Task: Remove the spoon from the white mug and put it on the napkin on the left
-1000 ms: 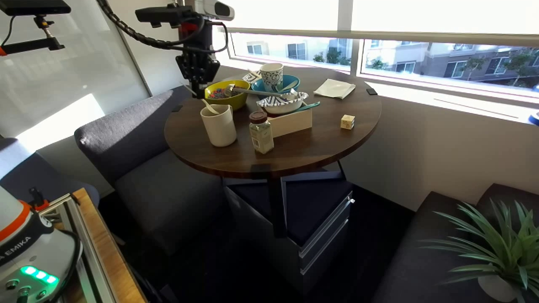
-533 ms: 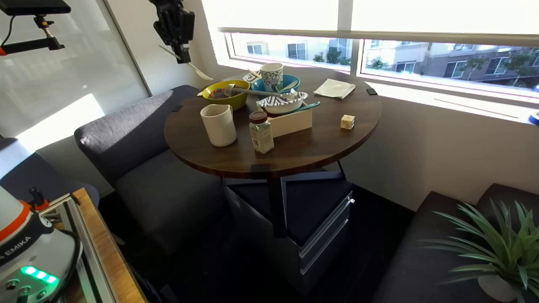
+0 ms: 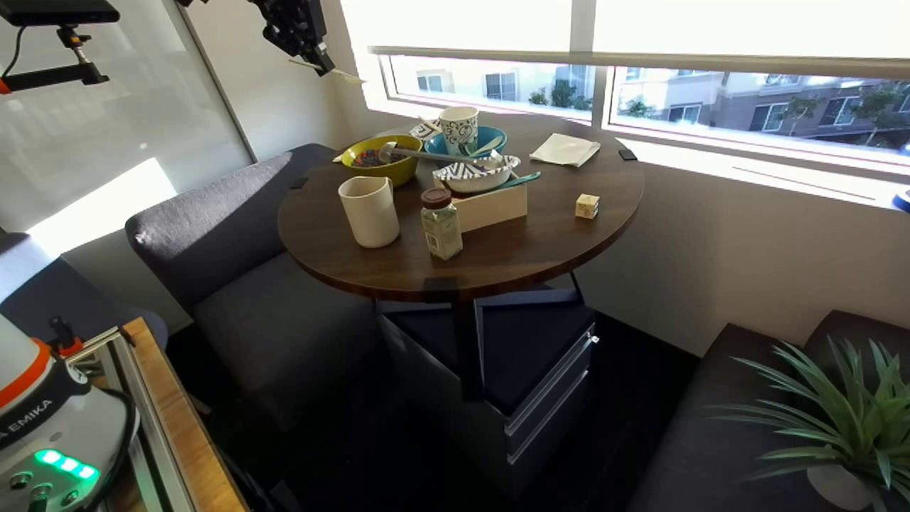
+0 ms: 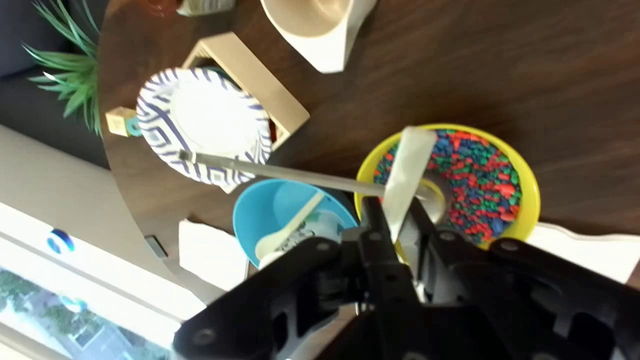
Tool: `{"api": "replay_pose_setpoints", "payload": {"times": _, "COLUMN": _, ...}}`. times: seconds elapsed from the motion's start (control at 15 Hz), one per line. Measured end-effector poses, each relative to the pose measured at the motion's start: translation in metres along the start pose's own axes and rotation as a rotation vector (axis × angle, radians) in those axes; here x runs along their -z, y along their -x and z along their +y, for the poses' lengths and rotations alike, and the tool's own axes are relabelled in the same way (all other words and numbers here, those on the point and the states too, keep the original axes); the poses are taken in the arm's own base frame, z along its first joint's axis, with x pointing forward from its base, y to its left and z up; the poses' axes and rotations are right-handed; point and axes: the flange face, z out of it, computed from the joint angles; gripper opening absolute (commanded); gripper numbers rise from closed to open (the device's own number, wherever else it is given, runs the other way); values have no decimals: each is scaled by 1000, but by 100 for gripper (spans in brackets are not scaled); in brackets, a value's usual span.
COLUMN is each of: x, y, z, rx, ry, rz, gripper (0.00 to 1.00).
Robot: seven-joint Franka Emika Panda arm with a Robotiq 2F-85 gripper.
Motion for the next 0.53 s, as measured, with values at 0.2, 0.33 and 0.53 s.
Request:
{"api": "replay_pose_setpoints", "payload": {"times": 0.2, "x": -12, "y": -13, "z": -36, "rx": 33, "ry": -38, "rz": 112, "gripper": 4}}
{"api": "replay_pose_setpoints", "payload": {"times": 0.33, "x": -17, "y": -19, "z": -62, "rx": 71, "ry": -67, "rz": 169, "gripper": 4}}
{"api": "replay_pose_setpoints", "payload": {"times": 0.53, "x": -23, "y": -23, "z": -97, "rx": 85, "ry": -107, "rz": 238, "gripper": 4}}
